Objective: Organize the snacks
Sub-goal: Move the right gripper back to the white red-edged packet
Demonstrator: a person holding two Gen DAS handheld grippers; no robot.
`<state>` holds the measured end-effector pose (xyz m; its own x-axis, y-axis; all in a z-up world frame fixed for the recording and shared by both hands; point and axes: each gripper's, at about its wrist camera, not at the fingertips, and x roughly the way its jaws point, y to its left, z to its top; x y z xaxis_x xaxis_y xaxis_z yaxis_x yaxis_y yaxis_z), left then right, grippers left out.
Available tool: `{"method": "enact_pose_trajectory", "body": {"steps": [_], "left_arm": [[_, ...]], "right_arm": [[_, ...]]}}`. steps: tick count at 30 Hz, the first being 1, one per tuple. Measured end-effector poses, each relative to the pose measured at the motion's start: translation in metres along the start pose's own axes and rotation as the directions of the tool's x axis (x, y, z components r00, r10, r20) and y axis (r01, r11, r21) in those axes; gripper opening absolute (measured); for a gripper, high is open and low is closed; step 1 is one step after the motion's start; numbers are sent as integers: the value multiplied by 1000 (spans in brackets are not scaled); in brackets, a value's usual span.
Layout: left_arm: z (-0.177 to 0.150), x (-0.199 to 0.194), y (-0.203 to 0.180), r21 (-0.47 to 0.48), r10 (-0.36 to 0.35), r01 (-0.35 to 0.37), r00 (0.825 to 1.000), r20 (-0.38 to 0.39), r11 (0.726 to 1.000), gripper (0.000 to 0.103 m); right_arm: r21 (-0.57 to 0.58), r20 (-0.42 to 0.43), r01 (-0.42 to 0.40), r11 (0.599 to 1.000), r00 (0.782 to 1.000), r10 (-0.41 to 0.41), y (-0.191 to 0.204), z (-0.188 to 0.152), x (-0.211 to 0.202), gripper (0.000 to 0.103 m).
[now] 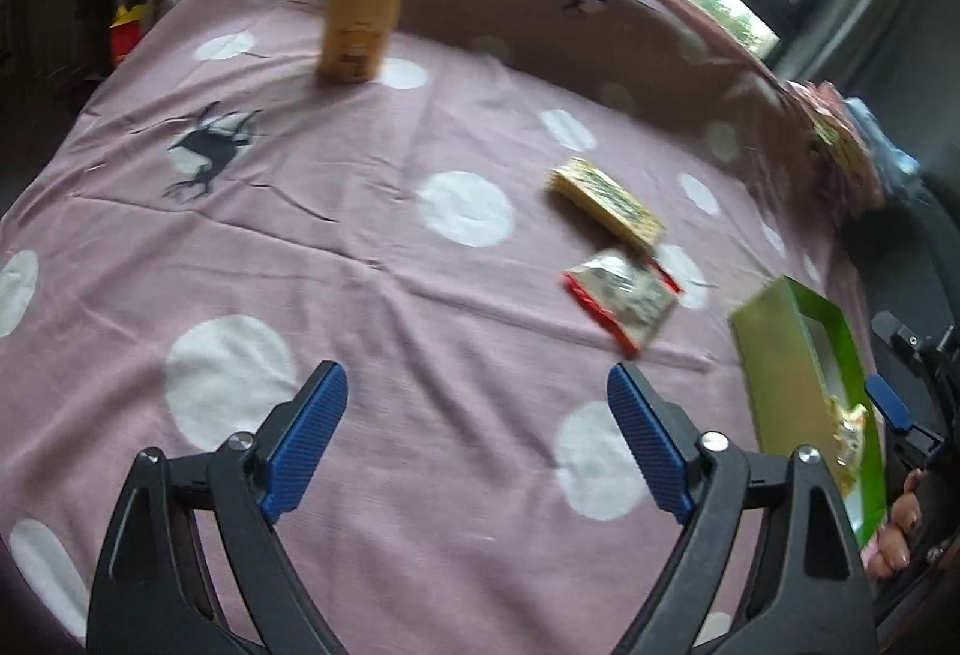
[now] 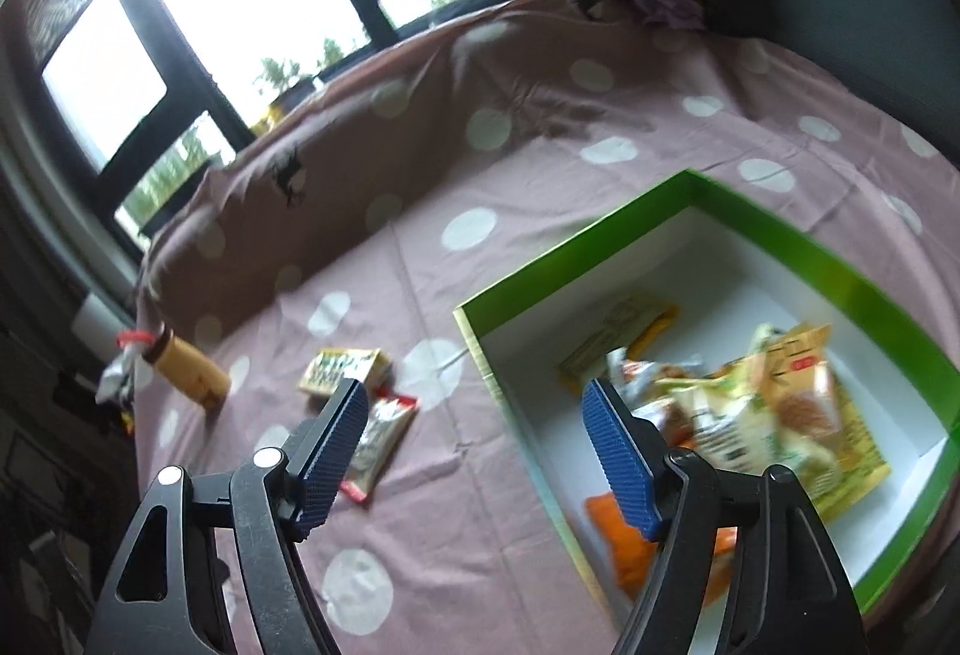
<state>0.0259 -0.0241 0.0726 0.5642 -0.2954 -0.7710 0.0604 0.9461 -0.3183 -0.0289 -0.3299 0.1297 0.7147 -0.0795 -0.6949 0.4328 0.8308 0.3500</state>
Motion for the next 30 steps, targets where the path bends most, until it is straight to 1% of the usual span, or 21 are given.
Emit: {"method": "enact_pose_trajectory", "body": {"steps": [3,7,9,13,17,18,21,23,24,26,27,28,30], "left_arm": [[0,6,9,8,63,-62,998,-17,998,90],[2,6,22,-34,44,-45,999,-27,998,90],[3,7,25,-41,46,-48,998,-37,998,90],[4,12,29,-42,74,-76,995,-61,996,90],[5,12,32,-60,63,-67,995,-72,996,90],[5,12,33,-61,62,-66,995,-72,996,90],[7,11,34,-51,75,-79,995,-73,996,90],[7,13,33,-40,84,-87,993,-80,995,90],[7,13,33,-38,86,-89,993,-82,995,90],[7,13,34,-36,90,-93,992,-83,995,90],[7,13,35,-38,89,-93,992,-84,995,90],[7,13,36,-42,88,-91,993,-84,995,90],[7,12,36,-47,84,-88,993,-83,995,90]], "right_arm": [[-4,-55,-5,1000,998,5,14,-7,19,75],[18,-173,10,1000,985,-7,32,-16,59,75],[6,-231,31,1000,972,-28,42,-18,82,75],[-98,-295,62,993,951,-89,74,-29,122,75],[-104,-352,72,992,930,-105,93,-33,156,75],[-106,-353,87,991,928,-120,97,-34,164,75],[-160,-281,159,974,939,-200,108,-34,173,75],[-193,-263,175,966,939,-222,115,-37,178,80],[-212,-249,188,959,939,-239,118,-39,178,81],[-276,-225,222,935,931,-287,126,-43,180,81],[-317,-205,228,920,931,-302,130,-47,180,80],[-340,-189,225,913,935,-301,132,-50,178,78],[-361,-181,201,911,943,-280,134,-53,175,74]]}}
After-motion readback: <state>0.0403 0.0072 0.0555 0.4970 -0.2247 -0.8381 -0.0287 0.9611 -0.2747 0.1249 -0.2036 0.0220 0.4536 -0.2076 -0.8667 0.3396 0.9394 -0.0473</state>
